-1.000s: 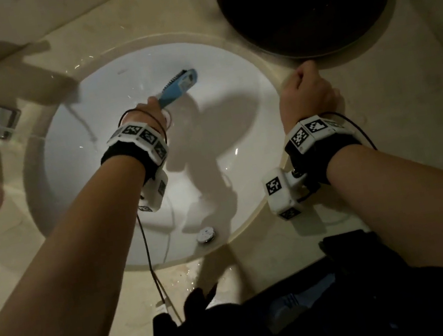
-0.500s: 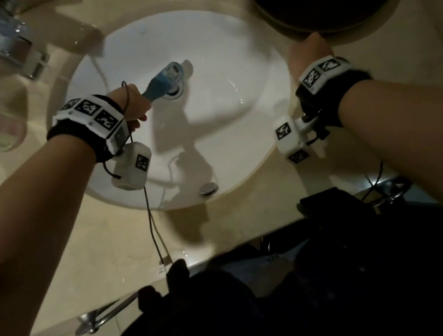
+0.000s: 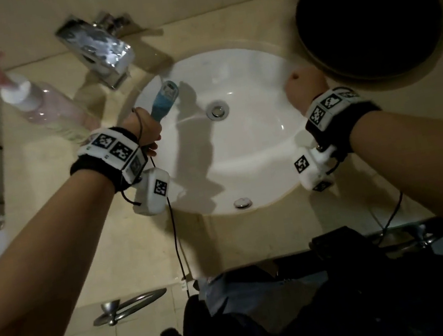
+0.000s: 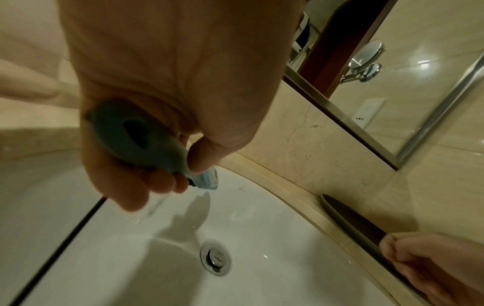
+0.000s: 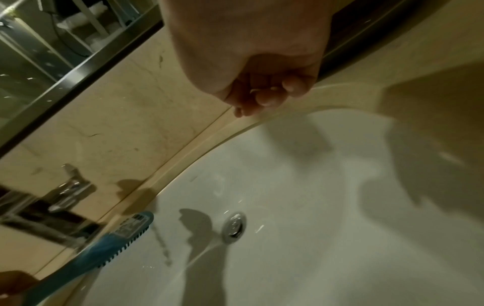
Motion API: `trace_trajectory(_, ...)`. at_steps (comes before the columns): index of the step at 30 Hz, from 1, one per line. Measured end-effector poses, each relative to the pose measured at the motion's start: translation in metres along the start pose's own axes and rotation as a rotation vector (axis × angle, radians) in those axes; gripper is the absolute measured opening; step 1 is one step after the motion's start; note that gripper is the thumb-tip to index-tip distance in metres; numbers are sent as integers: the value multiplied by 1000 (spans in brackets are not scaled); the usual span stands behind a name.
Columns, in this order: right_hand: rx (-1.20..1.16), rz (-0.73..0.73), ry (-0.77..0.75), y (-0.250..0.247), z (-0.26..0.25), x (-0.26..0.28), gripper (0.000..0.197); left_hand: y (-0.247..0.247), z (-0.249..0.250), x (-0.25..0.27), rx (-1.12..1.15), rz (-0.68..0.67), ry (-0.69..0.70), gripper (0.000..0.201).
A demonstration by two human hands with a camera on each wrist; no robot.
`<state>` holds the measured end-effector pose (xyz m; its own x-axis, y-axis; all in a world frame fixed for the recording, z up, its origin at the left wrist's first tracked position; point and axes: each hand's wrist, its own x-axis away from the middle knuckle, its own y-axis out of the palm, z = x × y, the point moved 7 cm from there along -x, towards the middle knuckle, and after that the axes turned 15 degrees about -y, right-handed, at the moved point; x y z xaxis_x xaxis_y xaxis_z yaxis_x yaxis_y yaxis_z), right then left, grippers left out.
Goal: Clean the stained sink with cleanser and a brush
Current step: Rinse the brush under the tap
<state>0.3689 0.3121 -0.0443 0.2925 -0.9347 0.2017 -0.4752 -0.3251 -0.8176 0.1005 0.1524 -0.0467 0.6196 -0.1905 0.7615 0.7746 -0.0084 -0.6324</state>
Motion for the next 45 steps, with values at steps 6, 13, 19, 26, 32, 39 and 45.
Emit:
trace_trajectory(6, -217, -69, -202, 41, -83, -18, 24, -32, -26, 0, 41, 32, 20, 30)
trace_trajectory(13, -334, -128, -442, 42, -235, -28, 37, -51, -46, -11, 130, 73, 34, 21)
trace_trajectory(19, -273, -338, -478, 68, -281, -36, 48, -46, -63, -19, -188, 135, 40, 37)
trace_trajectory(26, 127, -116, -650, 52, -299, -47, 41, -56, -62, -21, -209, 152, 55, 37)
trace_trajectory(32, 267, -337, -654, 63, -303, -37, 27, -54, -40, -20, -213, 143, 113, 43)
trace_trajectory(39, -442, -354, -271, 41, -235, -46, 25, -36, -4, 9, -267, 22, 181, 33)
trace_trajectory(45, -363, -147, -228, 8, -153, -47, 27, -8, 39, 44, -172, -120, 228, 34)
